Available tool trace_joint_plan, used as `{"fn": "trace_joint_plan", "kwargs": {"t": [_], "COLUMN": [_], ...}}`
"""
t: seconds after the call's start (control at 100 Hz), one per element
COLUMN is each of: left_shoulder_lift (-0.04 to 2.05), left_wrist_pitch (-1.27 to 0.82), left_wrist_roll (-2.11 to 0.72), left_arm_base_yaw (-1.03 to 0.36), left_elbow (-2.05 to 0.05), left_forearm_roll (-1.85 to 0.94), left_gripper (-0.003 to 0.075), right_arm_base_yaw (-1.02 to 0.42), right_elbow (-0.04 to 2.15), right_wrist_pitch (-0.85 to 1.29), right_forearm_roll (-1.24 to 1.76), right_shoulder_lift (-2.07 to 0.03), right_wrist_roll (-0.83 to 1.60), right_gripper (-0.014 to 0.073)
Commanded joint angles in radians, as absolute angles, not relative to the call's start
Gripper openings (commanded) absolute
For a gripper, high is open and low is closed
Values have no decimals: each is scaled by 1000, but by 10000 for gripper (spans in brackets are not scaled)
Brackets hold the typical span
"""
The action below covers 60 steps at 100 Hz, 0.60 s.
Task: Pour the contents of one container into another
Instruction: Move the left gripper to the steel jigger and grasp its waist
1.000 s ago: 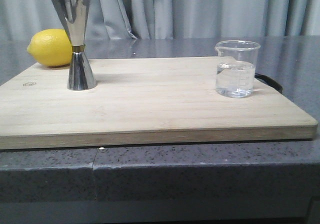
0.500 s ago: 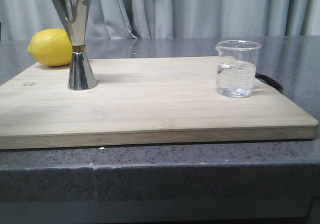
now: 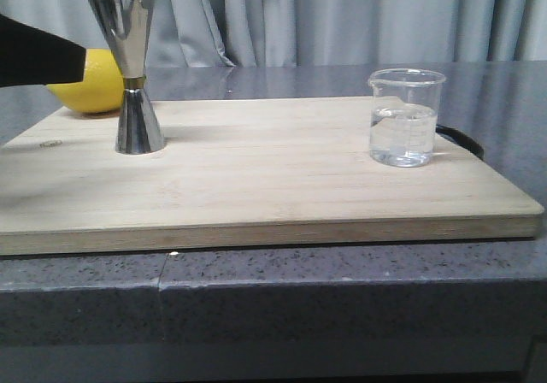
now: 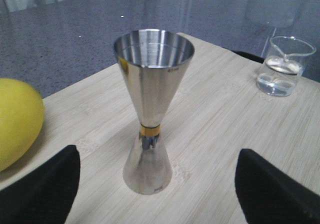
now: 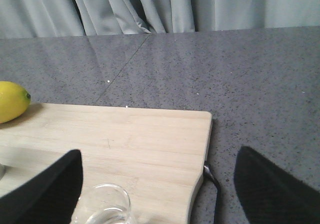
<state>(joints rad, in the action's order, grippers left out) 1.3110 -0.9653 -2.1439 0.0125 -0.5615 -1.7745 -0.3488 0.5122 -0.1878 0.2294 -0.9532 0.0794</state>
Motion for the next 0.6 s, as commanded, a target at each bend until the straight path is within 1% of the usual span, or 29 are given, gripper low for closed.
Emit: {"fn": "trace_joint_plan", "kwargs": {"t": [0.0,0.22,0.27,0.44,0.59], "left_shoulder_lift": [1341,1460,1478,1532,1579], "left_wrist_pitch": [-1064,-1154,-1168,-1233,-1247], "left_wrist_roll": [-2165,-2192,-2195,-2221,-2238], "left_arm_base_yaw": [15,15,15,15,2], "left_elbow": [-613,-681,-693,-733,-759], "left_forearm_roll": [-1841,-1841,-1841,-1841,-1841], "left_gripper": [585,575,564,564,564], "right_arm_base_yaw": [-350,-350,-350,-350,-350], "right_elbow": [539,539,539,539,539], "right_wrist_pitch": [-272,-273,-274,-279,-281], "right_forearm_roll": [215,210,209,204,200], "right_shoulder_lift": [-946,-946,-946,-946,-946], "right_wrist_roll": [87,87,87,87,87], "right_gripper": [559,559,559,559,559]}}
